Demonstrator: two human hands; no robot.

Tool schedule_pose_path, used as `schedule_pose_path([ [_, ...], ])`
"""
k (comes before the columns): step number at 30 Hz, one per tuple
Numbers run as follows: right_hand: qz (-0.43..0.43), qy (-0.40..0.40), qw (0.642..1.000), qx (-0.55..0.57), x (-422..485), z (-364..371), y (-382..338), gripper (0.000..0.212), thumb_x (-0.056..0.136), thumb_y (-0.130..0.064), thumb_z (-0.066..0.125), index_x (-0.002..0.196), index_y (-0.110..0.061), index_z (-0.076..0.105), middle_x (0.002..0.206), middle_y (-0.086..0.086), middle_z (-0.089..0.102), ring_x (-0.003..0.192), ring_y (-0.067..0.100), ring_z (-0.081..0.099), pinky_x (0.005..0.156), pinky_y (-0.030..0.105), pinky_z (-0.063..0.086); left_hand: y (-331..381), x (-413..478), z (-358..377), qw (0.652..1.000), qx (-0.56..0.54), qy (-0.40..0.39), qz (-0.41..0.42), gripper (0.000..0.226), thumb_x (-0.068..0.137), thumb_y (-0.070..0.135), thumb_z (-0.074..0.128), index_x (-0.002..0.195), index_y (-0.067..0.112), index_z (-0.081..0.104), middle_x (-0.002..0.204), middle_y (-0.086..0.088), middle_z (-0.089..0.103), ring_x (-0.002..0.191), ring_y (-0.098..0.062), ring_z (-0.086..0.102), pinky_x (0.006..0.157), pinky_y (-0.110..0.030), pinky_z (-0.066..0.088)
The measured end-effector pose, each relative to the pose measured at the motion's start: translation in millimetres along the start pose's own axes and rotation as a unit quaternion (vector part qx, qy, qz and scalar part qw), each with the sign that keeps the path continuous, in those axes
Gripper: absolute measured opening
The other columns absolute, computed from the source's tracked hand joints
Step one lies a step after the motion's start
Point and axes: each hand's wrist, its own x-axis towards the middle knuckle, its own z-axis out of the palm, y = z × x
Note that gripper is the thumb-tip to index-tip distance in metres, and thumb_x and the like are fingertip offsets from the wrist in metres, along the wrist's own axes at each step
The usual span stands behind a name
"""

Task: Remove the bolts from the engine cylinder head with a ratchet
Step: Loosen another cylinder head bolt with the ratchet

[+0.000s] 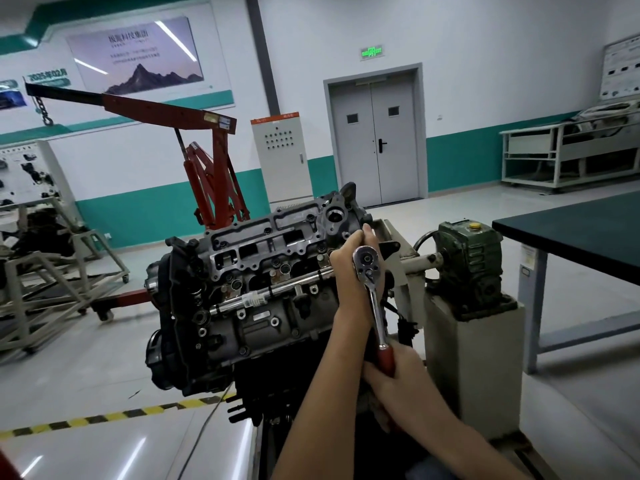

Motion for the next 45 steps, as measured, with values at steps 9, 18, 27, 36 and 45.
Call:
schedule_pose_path([
  [9,-0.135,0.000,0.834,-0.536,60.6,-135.0,-55.6,0.003,0.082,-0.023,0.059,0.084,-0.021,0.057,0.064,-0.009,0.054,0.058,0.004,0.052,0.055,0.016,0.038,2.2,28.0,-32.0,0.950,0.111,-0.279,0.079,0.050,0.094,0.009,0.057,0.049,0.018,0.035,0.047,0.007,0.033,0.047,-0.010,0.028,0.049,-0.024,0.025],
  [18,-0.065,0.057,0.986,-0.143,9.9,-25.8,-0.7,0.026,0.079,0.000,0.061,0.064,-0.018,0.050,0.049,-0.003,0.050,0.038,0.003,0.044,0.040,0.014,0.035,-1.8,6.1,4.4,0.999,-0.024,0.023,-0.039,0.046,0.097,0.007,0.050,0.055,-0.005,0.032,0.050,-0.015,0.032,0.050,-0.018,0.029,0.044,-0.036,0.025],
  [27,-0.083,-0.007,0.926,-0.369,36.1,-95.4,-21.6,0.019,0.081,-0.007,0.062,0.072,-0.022,0.054,0.064,-0.004,0.054,0.055,0.008,0.053,0.054,0.018,0.047,2.5,23.4,-28.8,0.965,0.091,-0.243,0.043,0.050,0.094,0.008,0.057,0.050,0.019,0.038,0.047,0.011,0.036,0.044,-0.004,0.031,0.048,-0.016,0.026],
  [36,-0.070,0.012,0.912,-0.404,40.9,-97.4,-26.8,0.009,0.082,-0.011,0.062,0.089,-0.009,0.058,0.071,0.003,0.060,0.062,0.016,0.058,0.059,0.026,0.052,-2.6,11.1,-17.4,0.994,0.025,-0.104,0.008,0.046,0.097,0.006,0.051,0.055,-0.006,0.041,0.049,-0.012,0.039,0.047,-0.016,0.033,0.044,-0.034,0.025],
  [45,-0.039,0.039,0.986,-0.154,14.5,-16.5,-0.5,0.021,0.079,-0.001,0.057,0.065,-0.015,0.047,0.051,0.002,0.048,0.040,0.009,0.043,0.040,0.017,0.035,-0.3,11.1,-11.9,0.996,0.011,-0.089,-0.011,0.045,0.097,0.008,0.051,0.056,-0.002,0.036,0.053,-0.006,0.035,0.050,-0.014,0.030,0.048,-0.028,0.025],
])
